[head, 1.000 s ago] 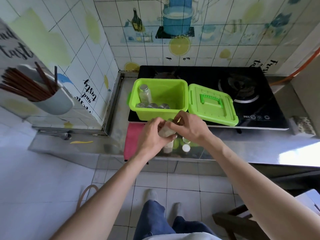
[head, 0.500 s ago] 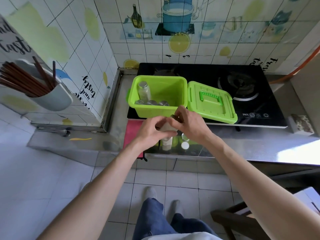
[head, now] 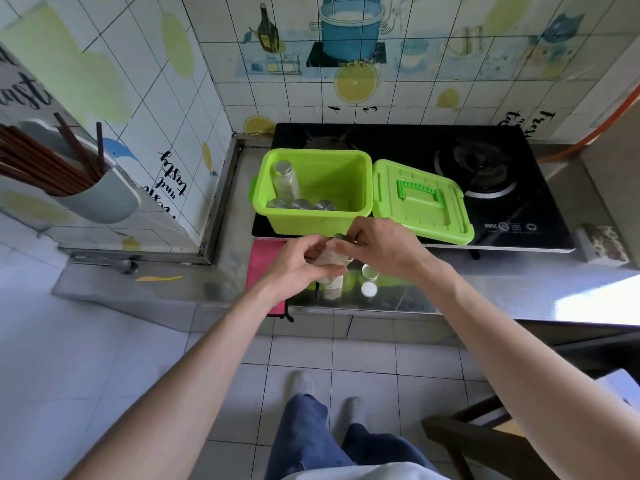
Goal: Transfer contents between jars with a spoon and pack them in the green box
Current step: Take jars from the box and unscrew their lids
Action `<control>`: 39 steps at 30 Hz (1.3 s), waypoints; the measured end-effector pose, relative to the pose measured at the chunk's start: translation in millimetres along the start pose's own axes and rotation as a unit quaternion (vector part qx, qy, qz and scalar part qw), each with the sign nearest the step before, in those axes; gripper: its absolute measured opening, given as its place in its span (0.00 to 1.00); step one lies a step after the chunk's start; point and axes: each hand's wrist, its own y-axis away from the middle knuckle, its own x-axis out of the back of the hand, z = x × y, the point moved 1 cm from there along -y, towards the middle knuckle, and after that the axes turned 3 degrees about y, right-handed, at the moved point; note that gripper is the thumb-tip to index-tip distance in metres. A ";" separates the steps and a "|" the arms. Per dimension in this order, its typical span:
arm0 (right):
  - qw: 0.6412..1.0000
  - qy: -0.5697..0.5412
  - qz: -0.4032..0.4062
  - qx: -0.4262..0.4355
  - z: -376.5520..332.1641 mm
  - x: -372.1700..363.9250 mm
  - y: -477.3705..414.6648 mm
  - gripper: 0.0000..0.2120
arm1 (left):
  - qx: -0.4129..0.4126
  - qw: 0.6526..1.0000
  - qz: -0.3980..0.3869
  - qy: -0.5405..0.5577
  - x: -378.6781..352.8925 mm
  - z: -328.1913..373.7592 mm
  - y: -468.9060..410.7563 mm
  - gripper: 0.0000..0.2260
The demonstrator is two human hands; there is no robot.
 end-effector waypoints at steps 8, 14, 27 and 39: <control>0.986 -0.106 -0.125 0.037 7.2 0.9 -1.4 0.46 | 0.009 1.000 0.009 -0.015 0.9 -10.0 -3.5 0.24; 0.999 0.034 -0.028 -0.015 -0.8 -5.5 -1.1 0.27 | 0.013 1.000 0.000 -0.027 -5.1 -6.3 -6.8 0.24; 0.997 0.044 -0.042 -0.041 0.0 -7.3 -2.3 0.30 | 0.012 0.999 -0.023 -0.036 -7.9 -6.4 -9.1 0.29; 0.982 -0.183 -0.042 0.023 39.7 -6.2 2.0 0.23 | 0.018 0.998 -0.023 -0.063 -10.1 -15.1 -14.7 0.22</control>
